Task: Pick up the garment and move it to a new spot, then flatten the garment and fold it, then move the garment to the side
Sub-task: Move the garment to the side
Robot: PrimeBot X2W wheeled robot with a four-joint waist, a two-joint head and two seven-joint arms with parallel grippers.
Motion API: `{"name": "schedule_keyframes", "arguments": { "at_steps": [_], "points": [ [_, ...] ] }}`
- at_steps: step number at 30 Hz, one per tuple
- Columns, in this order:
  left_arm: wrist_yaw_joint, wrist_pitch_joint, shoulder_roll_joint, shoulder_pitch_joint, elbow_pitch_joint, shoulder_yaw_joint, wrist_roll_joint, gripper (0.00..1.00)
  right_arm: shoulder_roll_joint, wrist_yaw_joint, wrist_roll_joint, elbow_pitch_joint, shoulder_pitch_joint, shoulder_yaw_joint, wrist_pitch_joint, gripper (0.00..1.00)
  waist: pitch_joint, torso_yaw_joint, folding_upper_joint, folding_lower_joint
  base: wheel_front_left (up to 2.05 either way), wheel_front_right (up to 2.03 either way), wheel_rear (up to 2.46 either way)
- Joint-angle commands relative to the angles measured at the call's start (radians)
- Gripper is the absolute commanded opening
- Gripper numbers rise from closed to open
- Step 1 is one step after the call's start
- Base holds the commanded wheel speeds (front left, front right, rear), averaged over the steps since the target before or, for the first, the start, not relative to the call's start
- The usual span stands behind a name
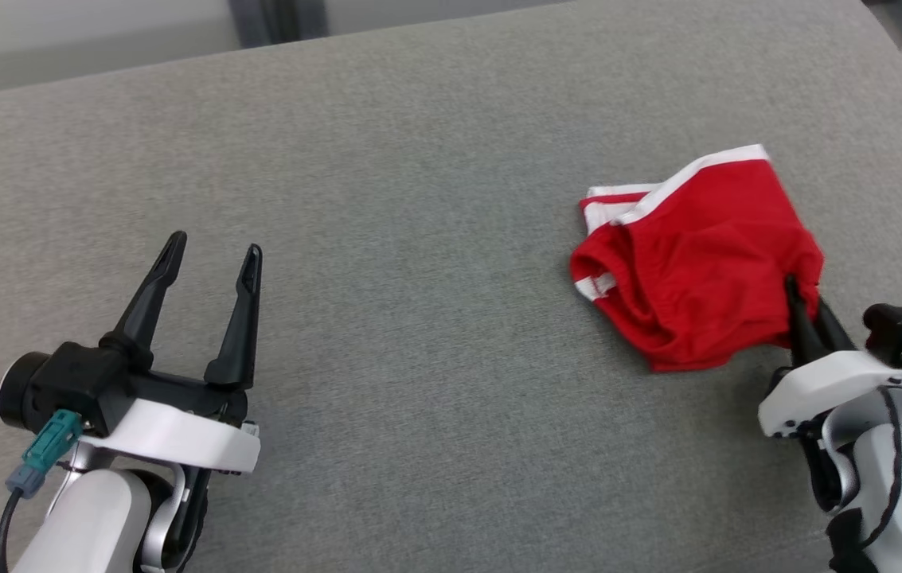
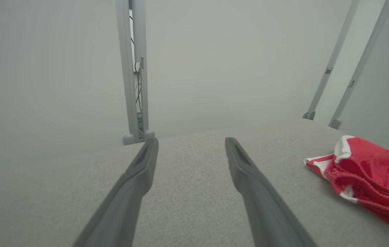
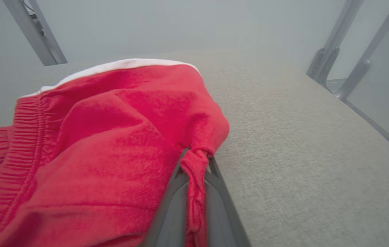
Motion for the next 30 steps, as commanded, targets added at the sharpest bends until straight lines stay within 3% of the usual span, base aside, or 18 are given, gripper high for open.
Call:
{"name": "schedule_keyframes", "arguments": {
  "at_steps": [1,9,15,16,17,18,30],
  "points": [
    [-0.005,0.007,0.012,-0.023,-0.012,0.000,0.008,1.00,-0.012,-0.001,-0.019,0.012,-0.030,-0.027,-0.015,0.00,0.048,-0.062,0.0000,0.0000,0.00,0.00,0.00],
    [-0.013,0.053,0.039,-0.073,-0.063,-0.018,0.029,1.00,-0.085,-0.001,-0.134,0.134,-0.178,-0.147,-0.055,0.00,0.105,-0.116,0.0000,0.0000,0.00,0.00,0.00],
    [-0.018,0.068,0.053,-0.091,-0.085,-0.022,0.030,1.00,-0.135,-0.001,-0.243,0.226,-0.278,-0.226,-0.068,0.00,0.139,-0.114,0.0000,0.0000,0.00,0.00,0.00],
    [-0.018,0.067,0.054,-0.091,-0.087,-0.022,0.029,1.00,-0.131,-0.001,-0.265,0.229,-0.292,-0.246,-0.070,0.21,0.143,-0.112,0.0000,0.0000,0.00,0.00,0.00],
    [-0.018,0.067,0.054,-0.091,-0.087,-0.022,0.029,1.00,-0.131,-0.001,-0.265,0.229,-0.292,-0.246,-0.070,0.21,0.143,-0.112,0.0000,0.0000,0.00,0.00,0.00],
    [-0.016,0.069,0.052,-0.093,-0.087,-0.024,0.028,1.00,-0.121,-0.001,-0.309,0.243,-0.303,-0.285,-0.072,1.00,0.148,-0.106,0.0000,0.0000,0.00,0.00,0.00],
    [-0.004,0.044,0.038,-0.078,-0.060,-0.023,0.011,1.00,-0.028,-0.001,-0.373,0.056,-0.241,-0.390,-0.071,1.00,0.110,-0.076,0.0000,0.0000,0.00,0.00,0.00]
  ]
}}
